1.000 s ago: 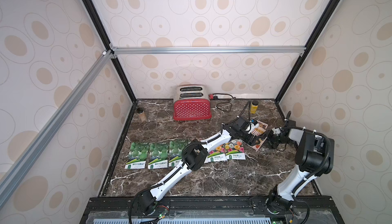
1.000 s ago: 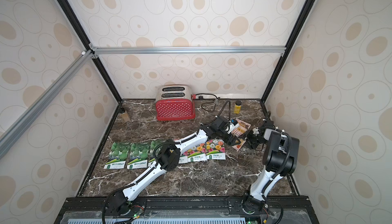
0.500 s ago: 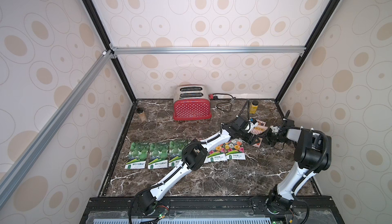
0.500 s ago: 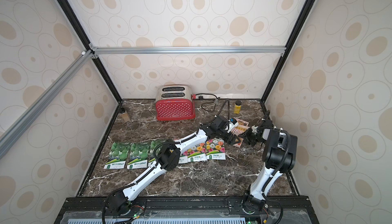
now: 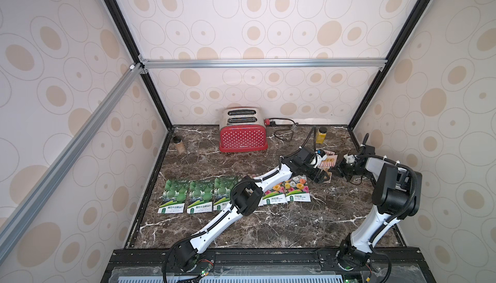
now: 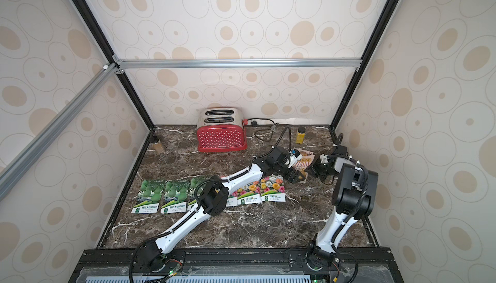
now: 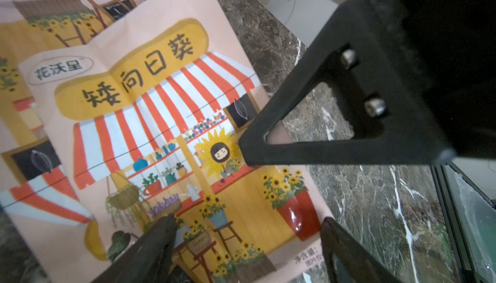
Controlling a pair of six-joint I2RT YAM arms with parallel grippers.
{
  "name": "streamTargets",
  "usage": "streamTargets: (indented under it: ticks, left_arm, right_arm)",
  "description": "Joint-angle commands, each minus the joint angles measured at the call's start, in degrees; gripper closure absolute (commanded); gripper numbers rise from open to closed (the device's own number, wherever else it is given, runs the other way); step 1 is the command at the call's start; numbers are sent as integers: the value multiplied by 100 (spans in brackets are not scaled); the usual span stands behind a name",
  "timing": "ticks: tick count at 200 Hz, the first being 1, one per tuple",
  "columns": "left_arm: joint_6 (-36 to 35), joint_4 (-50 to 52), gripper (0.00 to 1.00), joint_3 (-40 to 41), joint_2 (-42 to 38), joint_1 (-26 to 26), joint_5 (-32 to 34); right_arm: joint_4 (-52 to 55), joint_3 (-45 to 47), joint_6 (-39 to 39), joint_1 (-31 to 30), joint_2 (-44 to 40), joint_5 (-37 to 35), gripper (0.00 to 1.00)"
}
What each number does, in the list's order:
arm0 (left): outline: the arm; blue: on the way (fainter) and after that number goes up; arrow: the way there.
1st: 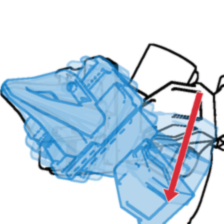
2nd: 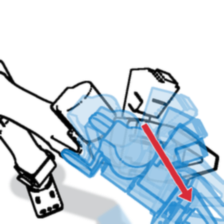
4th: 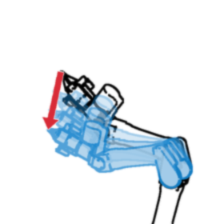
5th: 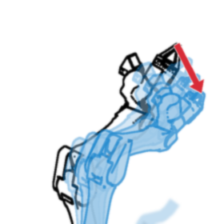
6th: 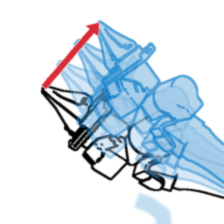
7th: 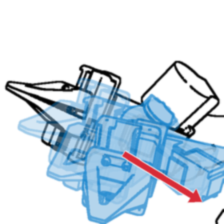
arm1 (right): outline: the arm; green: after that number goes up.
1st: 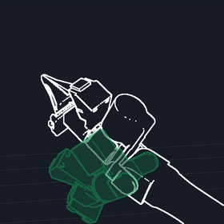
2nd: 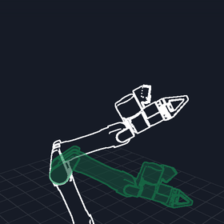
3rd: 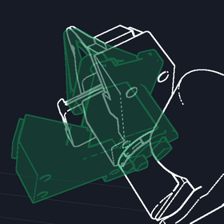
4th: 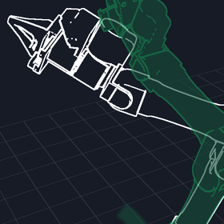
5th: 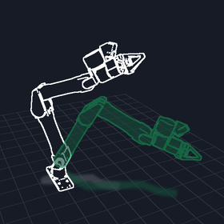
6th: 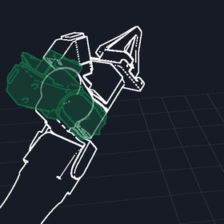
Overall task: Arrange the seed packets in a row
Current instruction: Pick up the seed packet from the center of the board, then place the seed packet at the center of the board.
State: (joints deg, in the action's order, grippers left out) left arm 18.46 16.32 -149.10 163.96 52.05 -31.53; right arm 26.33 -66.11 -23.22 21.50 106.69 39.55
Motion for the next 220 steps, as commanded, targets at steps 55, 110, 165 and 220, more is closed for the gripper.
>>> streamTargets:
  ticks: [55,110,165,220]
  left_arm:
    - [-129,-1,7,364,-636,-116,417]
    - [-240,-280,9,982,-1311,-254,624]
    - [-319,-483,14,2035,-2158,-584,832]
    - [-652,-698,14,3724,-3677,-1142,1111]
  right_arm:
    - [20,-671,-111,150,-184,670,100]
    - [870,-615,305,176,-572,864,100]
    - [1915,-204,1086,177,-930,775,100]
    - [1946,342,1271,98,-1311,659,100]
